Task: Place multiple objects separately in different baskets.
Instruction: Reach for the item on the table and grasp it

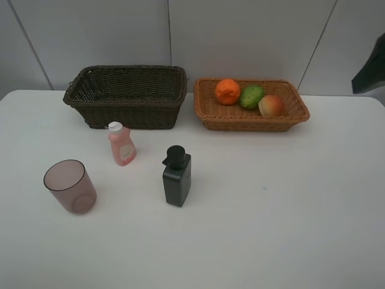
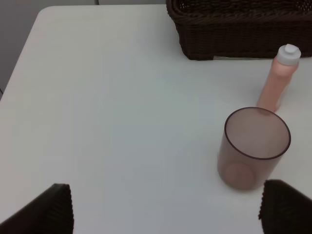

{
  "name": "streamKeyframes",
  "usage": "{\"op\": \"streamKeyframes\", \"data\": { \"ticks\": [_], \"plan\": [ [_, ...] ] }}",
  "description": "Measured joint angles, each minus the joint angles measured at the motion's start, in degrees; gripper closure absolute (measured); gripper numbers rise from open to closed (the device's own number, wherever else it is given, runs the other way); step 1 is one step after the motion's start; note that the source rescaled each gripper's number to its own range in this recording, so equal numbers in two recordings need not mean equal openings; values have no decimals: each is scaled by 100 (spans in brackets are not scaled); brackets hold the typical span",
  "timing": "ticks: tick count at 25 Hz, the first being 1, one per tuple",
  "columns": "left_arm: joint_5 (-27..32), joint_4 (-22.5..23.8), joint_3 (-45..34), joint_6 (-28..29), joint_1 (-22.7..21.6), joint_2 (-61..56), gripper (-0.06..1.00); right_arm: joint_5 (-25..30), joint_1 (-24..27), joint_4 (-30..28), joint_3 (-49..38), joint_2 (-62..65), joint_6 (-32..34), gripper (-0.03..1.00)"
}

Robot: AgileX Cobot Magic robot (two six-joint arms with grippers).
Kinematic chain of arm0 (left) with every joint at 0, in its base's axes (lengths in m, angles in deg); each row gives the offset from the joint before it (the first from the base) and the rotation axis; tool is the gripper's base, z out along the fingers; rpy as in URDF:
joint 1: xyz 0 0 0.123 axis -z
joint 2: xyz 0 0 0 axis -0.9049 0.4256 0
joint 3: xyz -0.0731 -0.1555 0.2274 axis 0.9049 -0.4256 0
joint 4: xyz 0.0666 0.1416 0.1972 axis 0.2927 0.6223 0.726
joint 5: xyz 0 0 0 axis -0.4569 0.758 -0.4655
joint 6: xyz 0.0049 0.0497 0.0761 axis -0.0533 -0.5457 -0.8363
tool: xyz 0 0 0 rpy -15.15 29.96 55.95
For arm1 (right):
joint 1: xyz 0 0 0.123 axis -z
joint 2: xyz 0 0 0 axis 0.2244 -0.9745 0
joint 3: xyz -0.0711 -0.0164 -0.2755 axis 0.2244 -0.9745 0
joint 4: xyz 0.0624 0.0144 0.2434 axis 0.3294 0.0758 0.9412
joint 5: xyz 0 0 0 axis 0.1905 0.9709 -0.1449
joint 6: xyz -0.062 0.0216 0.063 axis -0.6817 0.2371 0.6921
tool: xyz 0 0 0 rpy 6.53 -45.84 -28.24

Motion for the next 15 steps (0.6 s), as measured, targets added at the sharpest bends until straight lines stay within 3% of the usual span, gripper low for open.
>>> {"op": "streamKeyframes", "data": {
  "ticks": [8,15],
  "plan": [
    [0,0,0,0,0,0,-4,347,0,641,-76,2031,-975,-3],
    [0,0,0,0,0,0,-4,278,0,1121,-1135,3593,-1271,-3]
  ]
}}
